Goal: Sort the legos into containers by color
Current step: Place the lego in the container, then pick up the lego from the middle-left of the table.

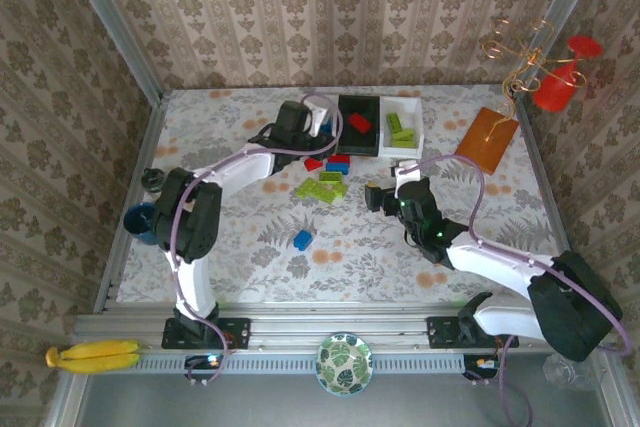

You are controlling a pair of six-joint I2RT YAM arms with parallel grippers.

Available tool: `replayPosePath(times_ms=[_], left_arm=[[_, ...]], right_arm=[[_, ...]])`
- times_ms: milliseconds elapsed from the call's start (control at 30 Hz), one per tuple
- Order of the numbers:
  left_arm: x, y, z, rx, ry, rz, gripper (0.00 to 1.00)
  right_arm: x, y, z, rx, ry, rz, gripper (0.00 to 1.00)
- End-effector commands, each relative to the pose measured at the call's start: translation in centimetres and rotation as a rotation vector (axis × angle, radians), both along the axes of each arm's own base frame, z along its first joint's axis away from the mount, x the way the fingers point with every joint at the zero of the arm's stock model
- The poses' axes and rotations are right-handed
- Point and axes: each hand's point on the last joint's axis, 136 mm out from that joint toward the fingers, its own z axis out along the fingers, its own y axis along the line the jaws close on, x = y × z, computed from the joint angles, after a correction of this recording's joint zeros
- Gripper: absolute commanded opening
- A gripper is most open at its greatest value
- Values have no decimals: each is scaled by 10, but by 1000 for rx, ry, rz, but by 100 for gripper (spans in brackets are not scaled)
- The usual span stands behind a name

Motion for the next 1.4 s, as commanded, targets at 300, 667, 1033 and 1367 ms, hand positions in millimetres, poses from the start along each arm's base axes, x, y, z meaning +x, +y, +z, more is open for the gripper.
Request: replayPosePath(times_ms=[300, 667, 1033, 1367], left_arm=[[75, -60, 1, 3, -52, -10, 48], [82, -64, 30, 43, -73, -38, 79], [-6, 162, 5, 156, 60, 395, 86], [-33, 264, -63, 200, 238, 664, 99]], right_arm=[[0, -16, 15, 22, -62, -83, 98], [1, -14, 14, 17, -59, -70, 98], [4, 12, 8, 11, -19, 33, 98], [5, 18, 1, 9, 6, 48, 98]])
